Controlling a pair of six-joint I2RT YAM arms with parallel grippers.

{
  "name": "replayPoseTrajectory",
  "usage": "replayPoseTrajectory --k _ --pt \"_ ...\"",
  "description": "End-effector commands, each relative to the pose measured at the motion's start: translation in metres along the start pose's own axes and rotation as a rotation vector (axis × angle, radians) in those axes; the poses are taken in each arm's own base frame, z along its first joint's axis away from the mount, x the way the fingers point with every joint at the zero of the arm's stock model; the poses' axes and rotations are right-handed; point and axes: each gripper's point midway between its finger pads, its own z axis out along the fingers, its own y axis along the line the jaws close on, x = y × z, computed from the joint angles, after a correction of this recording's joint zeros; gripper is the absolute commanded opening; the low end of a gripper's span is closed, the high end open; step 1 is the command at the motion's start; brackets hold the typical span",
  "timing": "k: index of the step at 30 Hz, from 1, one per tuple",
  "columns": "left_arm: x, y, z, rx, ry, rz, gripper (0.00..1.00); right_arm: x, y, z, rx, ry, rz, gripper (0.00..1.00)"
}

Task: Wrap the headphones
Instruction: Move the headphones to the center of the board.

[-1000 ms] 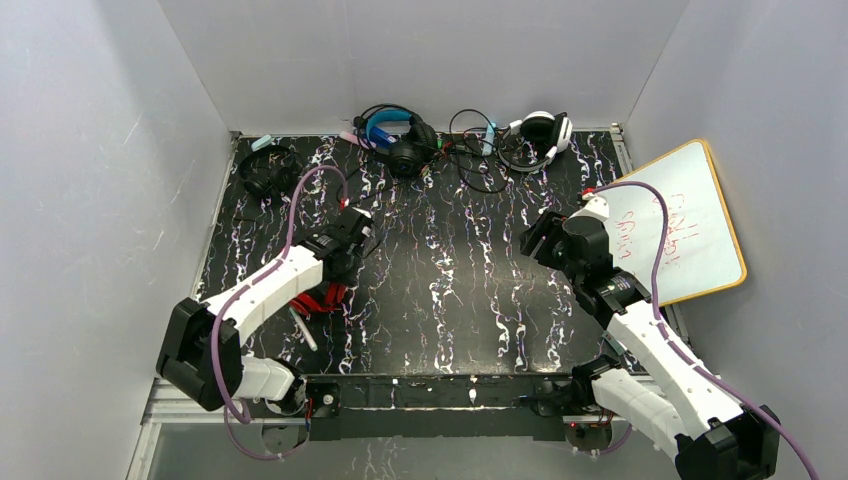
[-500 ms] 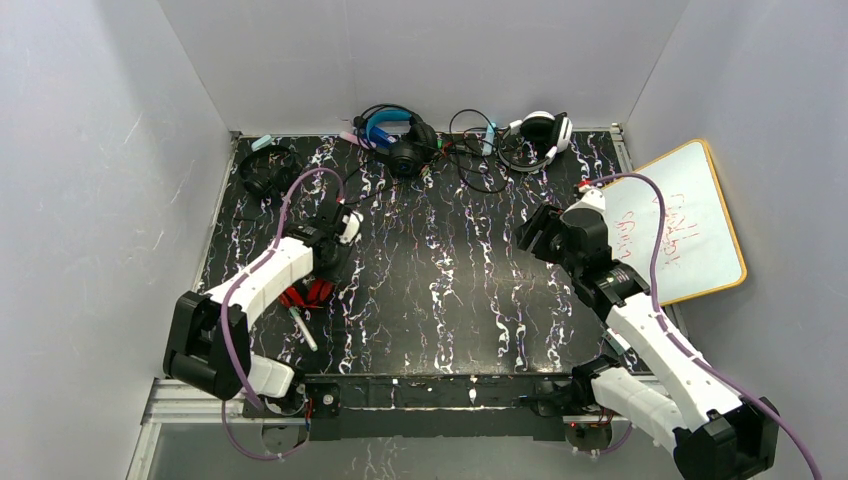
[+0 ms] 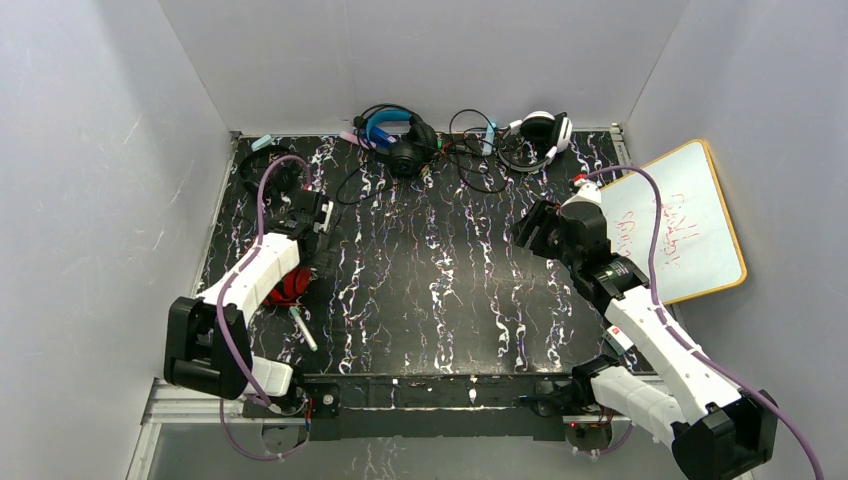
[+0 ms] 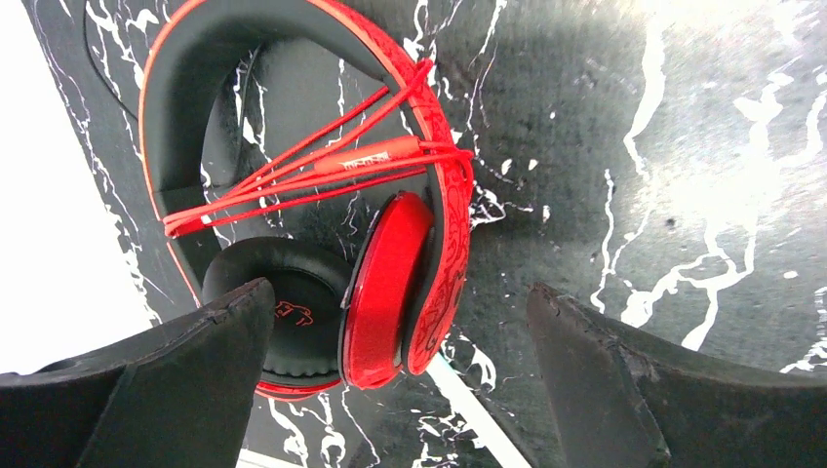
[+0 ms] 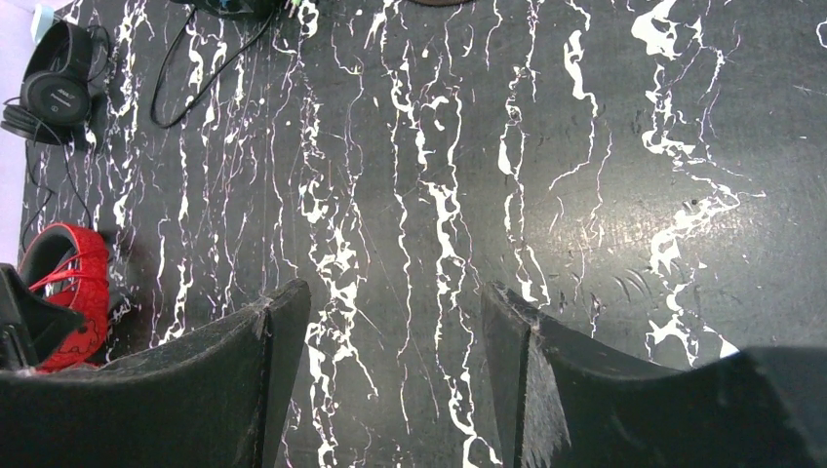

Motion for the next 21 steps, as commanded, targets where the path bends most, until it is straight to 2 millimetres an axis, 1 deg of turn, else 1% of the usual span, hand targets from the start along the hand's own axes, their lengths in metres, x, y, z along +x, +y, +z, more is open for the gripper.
replayPoseTrajectory --k 1,4,6,8,9,12,14,17,18,21 --pt "-0.034 0.007 -0.030 0.023 -0.107 -0.131 0.98 -0.023 0.013 -0.011 -0.042 -0.059 0.003 0.73" --pt "-0.057 0.035 -0.050 -0.108 -0.152 -0.346 0.98 -0.025 0.012 -0.013 -0.039 -0.069 0.001 0.73" --pt "-0.068 0.052 -0.065 -0.193 -0.133 -0.455 0.98 -0.025 0.013 -0.012 -0.040 -0.067 -0.002 0.73" --pt "-0.084 0.054 -0.071 -0.177 -0.114 -0.432 0.98 -0.024 0.014 -0.011 -0.044 -0.060 -0.003 0.73" --pt "-0.090 0.051 -0.069 -0.158 -0.093 -0.422 0.98 -0.024 0.016 -0.010 -0.051 -0.058 -0.003 0.73" --pt "-0.104 0.039 -0.047 -0.112 -0.021 -0.424 0.98 -0.025 0.020 -0.010 -0.068 -0.052 -0.002 0.73" --pt "-0.117 0.038 -0.033 -0.126 -0.010 -0.456 0.98 -0.027 0.022 -0.011 -0.075 -0.054 -0.002 0.73" --pt "-0.145 0.038 -0.016 -0.106 -0.052 -0.477 0.98 -0.029 0.023 -0.012 -0.079 -0.060 -0.005 0.73" --pt "-0.154 0.038 -0.007 -0.097 -0.061 -0.470 0.98 -0.029 0.023 -0.013 -0.080 -0.060 -0.005 0.73" --pt "-0.182 0.042 0.011 -0.035 -0.098 -0.512 0.98 -0.026 0.027 -0.014 -0.108 -0.050 -0.020 0.73"
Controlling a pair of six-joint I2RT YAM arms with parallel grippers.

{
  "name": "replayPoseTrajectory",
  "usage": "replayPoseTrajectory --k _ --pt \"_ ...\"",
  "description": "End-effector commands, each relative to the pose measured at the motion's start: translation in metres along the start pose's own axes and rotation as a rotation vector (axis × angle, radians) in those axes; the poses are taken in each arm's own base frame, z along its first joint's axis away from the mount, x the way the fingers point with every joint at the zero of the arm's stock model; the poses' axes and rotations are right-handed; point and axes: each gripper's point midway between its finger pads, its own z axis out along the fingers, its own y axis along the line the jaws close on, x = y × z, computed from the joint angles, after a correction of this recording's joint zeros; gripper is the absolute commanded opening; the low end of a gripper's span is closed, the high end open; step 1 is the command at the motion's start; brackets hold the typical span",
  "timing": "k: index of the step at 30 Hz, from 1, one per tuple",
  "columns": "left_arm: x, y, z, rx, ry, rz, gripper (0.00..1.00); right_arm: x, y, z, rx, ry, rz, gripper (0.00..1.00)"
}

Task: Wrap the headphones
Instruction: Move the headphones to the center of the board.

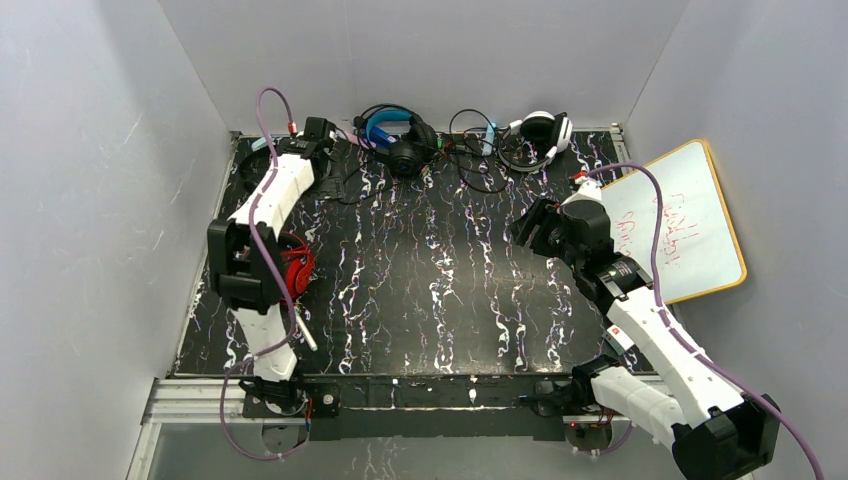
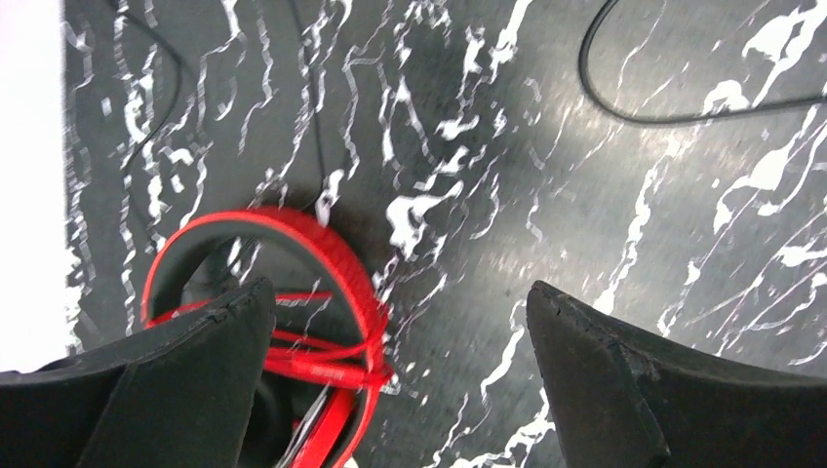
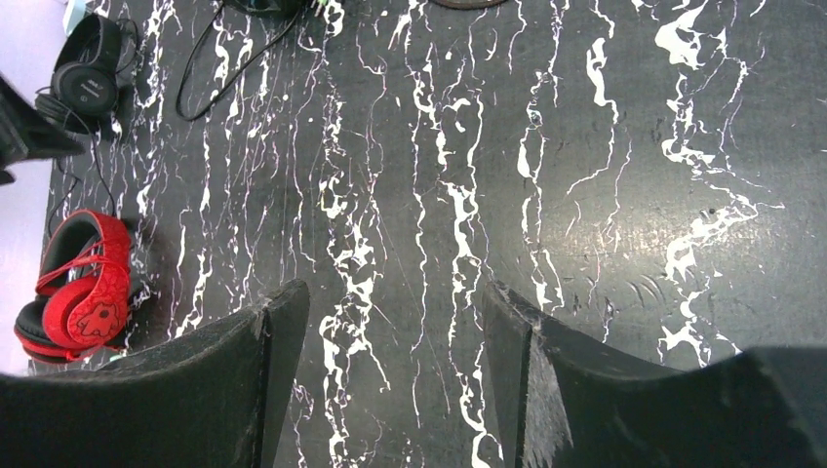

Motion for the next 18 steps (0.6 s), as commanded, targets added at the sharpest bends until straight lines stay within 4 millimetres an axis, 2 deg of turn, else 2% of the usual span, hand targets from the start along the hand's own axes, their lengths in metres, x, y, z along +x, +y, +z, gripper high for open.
replayPoseTrajectory --k 1,3,5,10,14,18 --pt "-0.051 -0.010 0.003 0.126 -0.075 -0.098 0.98 -0.021 0.022 -0.008 -0.093 -0.047 -0.033 0.73" --pt "-0.064 -0.035 0.009 0.231 -0.080 -0.103 0.98 -0.016 0.026 -0.008 -0.128 -0.031 -0.057 0.73" --pt "-0.075 -0.051 0.015 0.274 -0.079 -0.142 0.98 -0.013 0.030 -0.008 -0.158 -0.020 -0.075 0.74" --pt "-0.103 -0.106 0.024 0.488 -0.088 -0.303 0.98 -0.013 0.029 -0.005 -0.159 -0.019 -0.091 0.74" --pt "-0.122 -0.135 0.034 0.582 -0.088 -0.393 0.98 -0.014 0.030 -0.004 -0.155 -0.011 -0.093 0.74" --pt "-0.133 -0.155 0.056 0.612 -0.083 -0.439 0.98 -0.015 0.033 -0.004 -0.162 0.001 -0.093 0.74"
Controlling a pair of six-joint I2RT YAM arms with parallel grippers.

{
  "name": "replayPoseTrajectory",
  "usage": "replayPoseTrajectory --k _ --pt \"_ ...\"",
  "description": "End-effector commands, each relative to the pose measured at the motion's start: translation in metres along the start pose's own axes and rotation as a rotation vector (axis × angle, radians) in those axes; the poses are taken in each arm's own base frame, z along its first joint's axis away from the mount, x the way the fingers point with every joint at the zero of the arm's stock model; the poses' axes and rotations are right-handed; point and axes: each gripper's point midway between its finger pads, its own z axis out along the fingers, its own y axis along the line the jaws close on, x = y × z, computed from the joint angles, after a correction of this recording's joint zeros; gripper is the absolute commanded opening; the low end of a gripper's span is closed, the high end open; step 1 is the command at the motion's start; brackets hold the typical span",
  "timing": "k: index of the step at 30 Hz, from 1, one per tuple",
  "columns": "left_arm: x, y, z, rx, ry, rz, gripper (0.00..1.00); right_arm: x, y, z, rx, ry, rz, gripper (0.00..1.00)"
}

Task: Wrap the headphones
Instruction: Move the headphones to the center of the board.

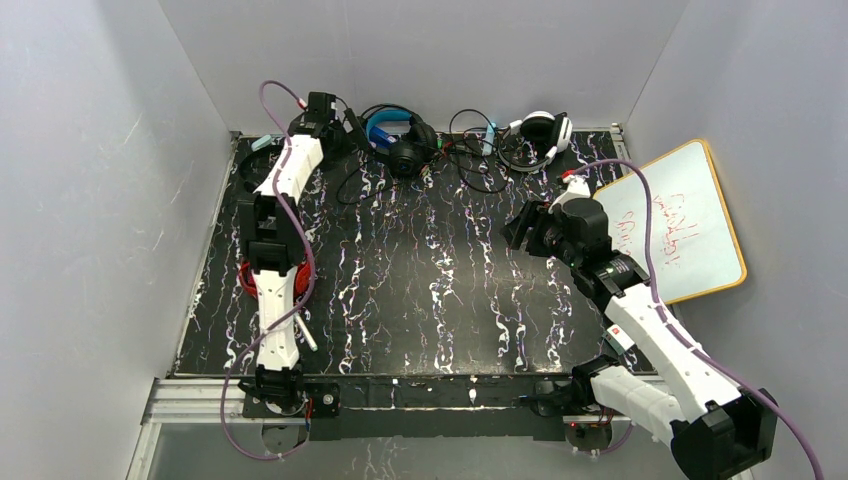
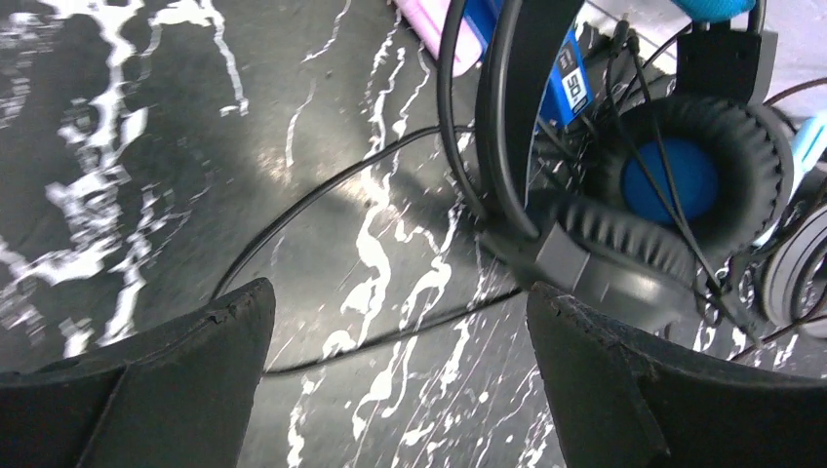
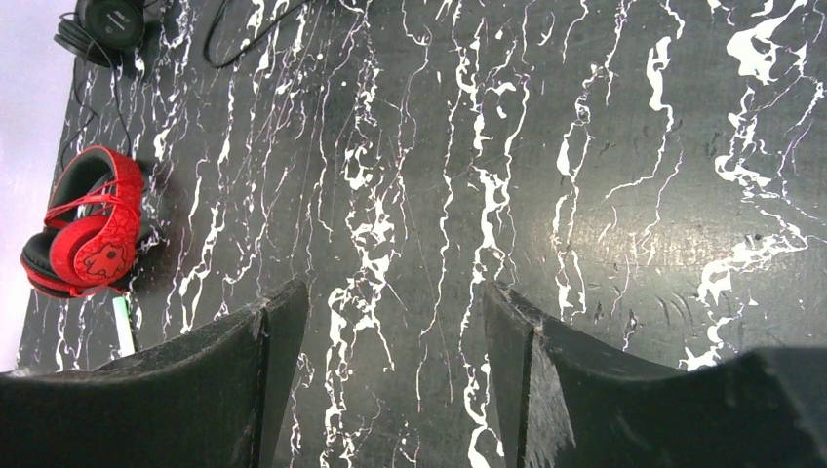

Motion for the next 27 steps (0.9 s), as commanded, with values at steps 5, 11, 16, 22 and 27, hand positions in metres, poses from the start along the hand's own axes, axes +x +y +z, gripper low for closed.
replayPoseTrajectory --k 5,11,16,22,27 --pt "-0.010 -0.031 0.044 0.127 -0.032 -0.136 0.98 -0.025 0.015 -0.002 -0.035 -0.040 -0.023 0.74" --pt "-0.008 -0.034 0.075 0.155 -0.045 -0.179 0.94 -0.025 0.015 0.000 -0.031 -0.036 -0.012 0.74" --pt "-0.014 -0.049 0.064 0.222 -0.048 -0.198 0.93 -0.024 0.013 0.002 -0.023 -0.031 -0.006 0.74" --pt "-0.016 -0.048 0.014 0.236 -0.088 -0.284 0.96 -0.022 0.012 0.004 -0.020 -0.028 -0.003 0.74" --pt "-0.026 -0.057 -0.016 0.298 -0.139 -0.335 0.96 -0.019 0.011 0.005 -0.023 -0.019 -0.001 0.74"
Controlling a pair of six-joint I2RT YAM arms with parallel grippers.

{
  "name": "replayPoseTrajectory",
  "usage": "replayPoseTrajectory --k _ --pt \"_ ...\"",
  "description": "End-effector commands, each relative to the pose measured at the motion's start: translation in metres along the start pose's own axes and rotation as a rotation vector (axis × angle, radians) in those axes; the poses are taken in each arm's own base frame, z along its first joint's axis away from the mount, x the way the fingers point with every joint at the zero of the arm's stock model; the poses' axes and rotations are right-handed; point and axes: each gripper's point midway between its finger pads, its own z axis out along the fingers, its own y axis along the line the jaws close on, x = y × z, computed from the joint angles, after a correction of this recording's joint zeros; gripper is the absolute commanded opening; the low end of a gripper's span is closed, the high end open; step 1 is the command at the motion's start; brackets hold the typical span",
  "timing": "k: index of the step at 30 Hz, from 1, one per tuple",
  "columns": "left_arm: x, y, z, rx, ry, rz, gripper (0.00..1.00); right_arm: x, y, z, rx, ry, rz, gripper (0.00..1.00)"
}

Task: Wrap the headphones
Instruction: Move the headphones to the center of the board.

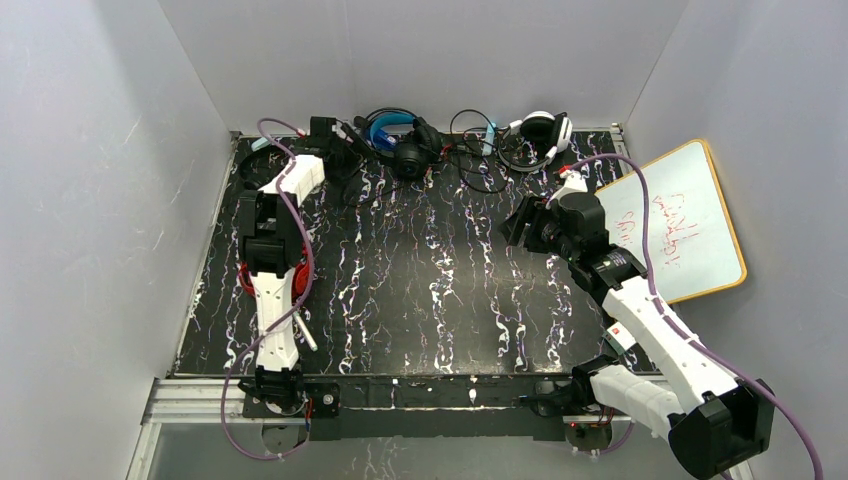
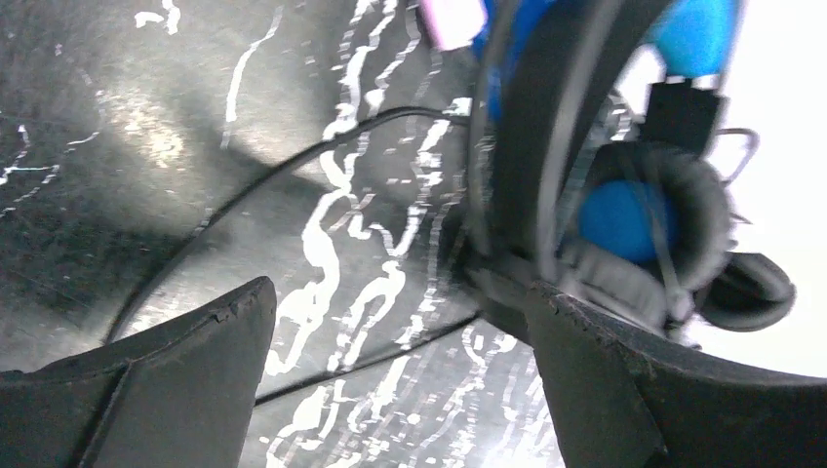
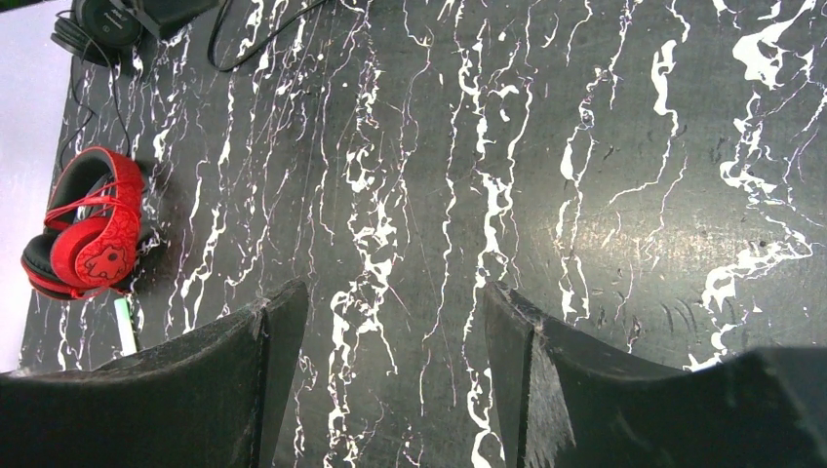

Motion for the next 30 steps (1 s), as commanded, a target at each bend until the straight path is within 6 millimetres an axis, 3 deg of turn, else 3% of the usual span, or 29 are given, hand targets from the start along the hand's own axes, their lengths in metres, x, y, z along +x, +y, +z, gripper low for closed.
replayPoseTrajectory --k 1,5,15,18,20,22,24,26,30 --pt "-0.047 -0.074 -0.059 0.201 -0.146 -0.029 0.97 -0.016 0.009 -0.002 -0.028 -0.042 -0.002 0.74" --pt "-0.046 -0.081 -0.038 0.233 -0.117 -0.064 0.98 -0.016 0.010 0.000 -0.032 -0.041 0.002 0.74" --pt "-0.036 -0.063 0.037 0.174 -0.098 -0.095 0.96 -0.019 0.011 -0.004 -0.032 -0.045 0.003 0.75" --pt "-0.028 -0.067 0.054 0.192 -0.084 -0.065 0.80 -0.021 0.012 -0.004 -0.030 -0.047 0.003 0.75" --pt "-0.023 -0.069 0.056 0.208 -0.062 -0.051 0.61 -0.021 0.012 -0.004 -0.031 -0.043 0.003 0.75" --pt "-0.021 -0.072 0.045 0.208 -0.055 -0.024 0.48 -0.021 0.012 -0.004 -0.031 -0.041 0.004 0.75" --pt "-0.016 -0.074 0.023 0.211 -0.042 0.018 0.44 -0.021 0.012 -0.004 -0.031 -0.042 0.007 0.75" --pt "-0.009 -0.074 -0.010 0.216 -0.028 0.036 0.44 -0.021 0.012 -0.005 -0.032 -0.044 0.011 0.75" --pt "0.005 -0.076 -0.095 0.263 -0.095 0.024 0.40 -0.014 0.016 -0.007 -0.064 -0.029 0.024 0.75"
